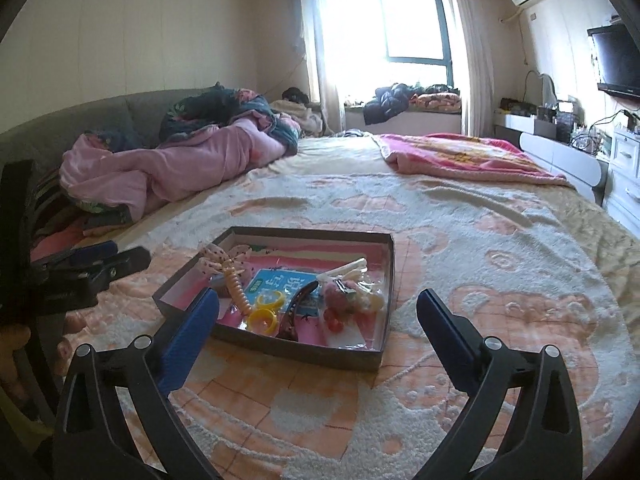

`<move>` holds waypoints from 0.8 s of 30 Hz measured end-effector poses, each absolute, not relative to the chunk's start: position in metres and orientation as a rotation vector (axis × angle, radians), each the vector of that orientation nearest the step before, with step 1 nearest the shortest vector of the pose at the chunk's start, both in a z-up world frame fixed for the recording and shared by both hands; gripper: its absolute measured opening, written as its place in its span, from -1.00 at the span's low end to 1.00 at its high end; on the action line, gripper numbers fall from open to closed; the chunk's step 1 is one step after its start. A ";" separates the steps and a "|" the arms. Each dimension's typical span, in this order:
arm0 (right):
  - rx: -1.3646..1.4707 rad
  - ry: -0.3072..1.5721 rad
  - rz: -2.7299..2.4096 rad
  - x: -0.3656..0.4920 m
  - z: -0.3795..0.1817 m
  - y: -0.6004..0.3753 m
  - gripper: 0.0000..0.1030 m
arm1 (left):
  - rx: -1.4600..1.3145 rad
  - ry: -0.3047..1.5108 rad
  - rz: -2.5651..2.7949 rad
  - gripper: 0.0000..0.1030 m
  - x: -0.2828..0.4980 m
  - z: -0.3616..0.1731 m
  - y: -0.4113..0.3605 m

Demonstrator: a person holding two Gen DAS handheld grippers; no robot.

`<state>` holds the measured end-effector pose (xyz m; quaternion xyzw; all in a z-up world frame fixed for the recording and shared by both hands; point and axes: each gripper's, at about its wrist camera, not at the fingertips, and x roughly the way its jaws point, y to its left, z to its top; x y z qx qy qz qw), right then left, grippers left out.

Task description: Organize jewelry

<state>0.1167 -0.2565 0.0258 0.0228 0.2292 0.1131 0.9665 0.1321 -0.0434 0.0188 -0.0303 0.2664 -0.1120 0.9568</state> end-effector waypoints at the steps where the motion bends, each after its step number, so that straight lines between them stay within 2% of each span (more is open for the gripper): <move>1: 0.047 0.458 0.228 0.114 0.027 -0.256 0.87 | -0.059 0.535 -0.227 0.78 0.129 0.019 -0.043; 24: 0.051 0.319 0.135 0.046 0.005 -0.246 0.87 | -0.074 0.444 -0.165 0.78 0.075 0.003 -0.029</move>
